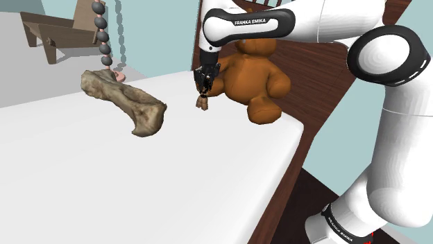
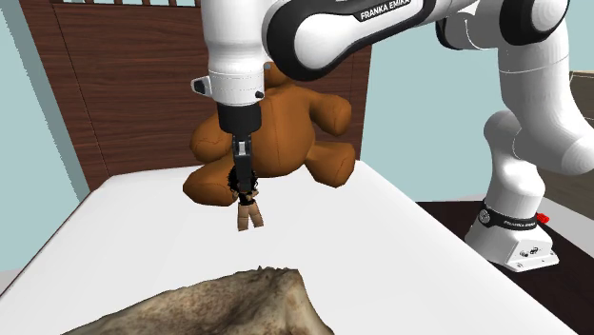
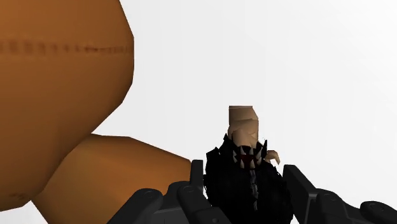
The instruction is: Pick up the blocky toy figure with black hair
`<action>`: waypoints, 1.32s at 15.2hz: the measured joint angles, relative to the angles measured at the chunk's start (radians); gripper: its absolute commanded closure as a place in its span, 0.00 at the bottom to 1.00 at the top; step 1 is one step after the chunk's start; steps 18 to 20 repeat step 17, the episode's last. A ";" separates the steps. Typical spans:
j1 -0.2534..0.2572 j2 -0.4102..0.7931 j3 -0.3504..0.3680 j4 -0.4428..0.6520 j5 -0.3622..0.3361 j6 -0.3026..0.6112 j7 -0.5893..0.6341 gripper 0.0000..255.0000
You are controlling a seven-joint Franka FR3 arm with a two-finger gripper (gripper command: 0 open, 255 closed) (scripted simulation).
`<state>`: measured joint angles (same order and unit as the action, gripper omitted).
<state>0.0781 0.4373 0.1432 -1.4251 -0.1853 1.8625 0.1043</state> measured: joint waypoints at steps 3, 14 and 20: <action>0.002 -0.001 0.001 0.013 0.001 -0.017 -0.001 1.00; 0.009 0.003 0.003 0.164 0.006 -0.161 -0.020 1.00; 0.011 0.009 0.003 0.208 0.006 -0.198 -0.025 1.00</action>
